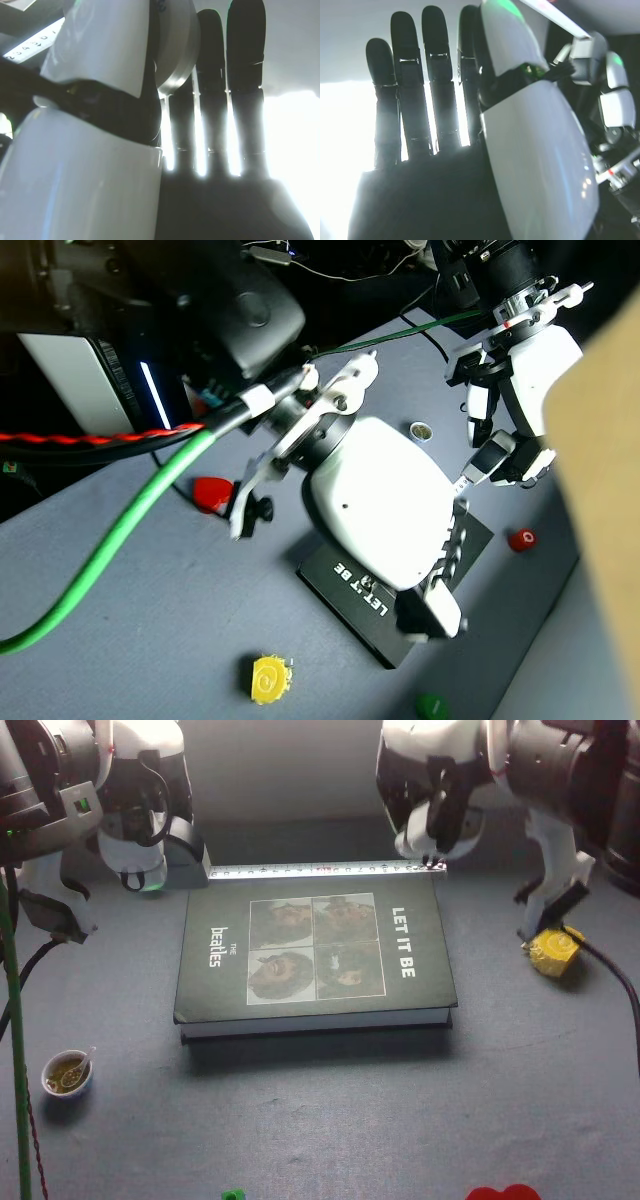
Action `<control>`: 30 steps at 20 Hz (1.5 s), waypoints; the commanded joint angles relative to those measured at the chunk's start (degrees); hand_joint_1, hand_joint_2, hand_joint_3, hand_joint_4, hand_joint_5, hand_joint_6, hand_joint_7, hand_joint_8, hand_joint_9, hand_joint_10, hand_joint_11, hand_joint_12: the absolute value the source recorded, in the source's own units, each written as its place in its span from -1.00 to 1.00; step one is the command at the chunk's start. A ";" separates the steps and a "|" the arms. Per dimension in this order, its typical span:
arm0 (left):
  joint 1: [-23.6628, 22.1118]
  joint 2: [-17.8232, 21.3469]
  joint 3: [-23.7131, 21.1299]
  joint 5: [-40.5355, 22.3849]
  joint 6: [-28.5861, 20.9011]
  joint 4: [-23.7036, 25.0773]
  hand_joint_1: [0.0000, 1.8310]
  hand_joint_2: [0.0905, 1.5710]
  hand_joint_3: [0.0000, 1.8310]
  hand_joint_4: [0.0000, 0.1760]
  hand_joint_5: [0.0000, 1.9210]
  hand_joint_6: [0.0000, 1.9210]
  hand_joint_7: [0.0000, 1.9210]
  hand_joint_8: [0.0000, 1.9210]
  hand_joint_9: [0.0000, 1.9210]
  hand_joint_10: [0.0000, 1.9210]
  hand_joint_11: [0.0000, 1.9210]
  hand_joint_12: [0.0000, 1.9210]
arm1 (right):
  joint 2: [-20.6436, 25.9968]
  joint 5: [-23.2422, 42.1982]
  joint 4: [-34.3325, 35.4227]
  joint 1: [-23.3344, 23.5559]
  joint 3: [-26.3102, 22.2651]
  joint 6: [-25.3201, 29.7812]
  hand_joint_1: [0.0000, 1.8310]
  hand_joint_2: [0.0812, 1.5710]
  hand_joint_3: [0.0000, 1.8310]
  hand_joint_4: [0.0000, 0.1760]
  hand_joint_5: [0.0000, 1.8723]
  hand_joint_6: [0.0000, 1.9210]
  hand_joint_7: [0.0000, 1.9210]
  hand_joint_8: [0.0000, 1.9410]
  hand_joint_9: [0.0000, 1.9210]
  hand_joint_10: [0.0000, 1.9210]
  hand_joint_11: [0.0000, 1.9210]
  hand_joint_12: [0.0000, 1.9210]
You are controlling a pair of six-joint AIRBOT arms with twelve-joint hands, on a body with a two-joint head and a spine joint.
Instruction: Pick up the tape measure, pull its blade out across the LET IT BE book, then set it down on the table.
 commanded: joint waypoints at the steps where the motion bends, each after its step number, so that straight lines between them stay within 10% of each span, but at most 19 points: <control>1: -0.63 -0.09 0.28 -1.48 0.30 5.24 0.51 0.37 -1.00 -1.00 0.00 -0.19 0.04 0.09 -0.04 0.27 -0.04 -0.02 | 0.11 0.04 -4.16 0.55 0.41 0.31 0.18 0.49 -1.00 -1.00 -0.12 0.26 0.02 -0.99 -0.12 -0.85 -0.64 0.34; 4: -0.64 -0.14 0.30 -1.48 0.04 5.23 0.51 0.37 -1.00 -1.00 0.03 -0.21 0.04 0.09 -0.04 0.27 -0.04 -0.01 | -0.59 0.25 -4.10 0.55 1.40 0.44 0.17 0.48 -1.00 -1.00 -0.11 0.25 0.02 -0.99 -0.11 -0.85 -0.64 0.34; 6: -0.62 -0.17 0.29 -1.47 -0.31 5.24 0.51 0.37 -1.00 -1.00 0.03 -0.21 0.04 0.09 -0.04 0.26 -0.04 -0.01 | -0.78 0.42 -4.08 0.55 1.81 0.47 0.15 0.39 -1.00 -1.00 -0.21 -0.65 -0.04 -0.99 -0.19 -0.88 -0.69 0.30; 8: -0.68 -0.15 0.34 -1.47 -0.31 5.24 0.51 0.37 -1.00 -1.00 0.03 -0.21 0.04 0.08 -0.04 0.27 -0.05 -0.02 | -0.90 0.32 -4.10 0.16 1.81 0.48 0.13 0.37 -1.00 -1.00 -0.22 -0.92 -0.13 -1.00 -0.27 -0.93 -0.76 0.27; 30: -1.01 -0.27 0.57 -0.93 -1.27 5.24 0.51 0.37 -1.00 -1.00 0.01 -0.19 0.05 0.08 -0.06 0.29 -0.05 0.01 | -6.10 1.51 2.70 -1.66 8.06 -1.86 0.09 0.35 -1.00 -1.00 -0.27 -0.98 -0.25 -0.99 -0.32 -0.97 -0.84 0.25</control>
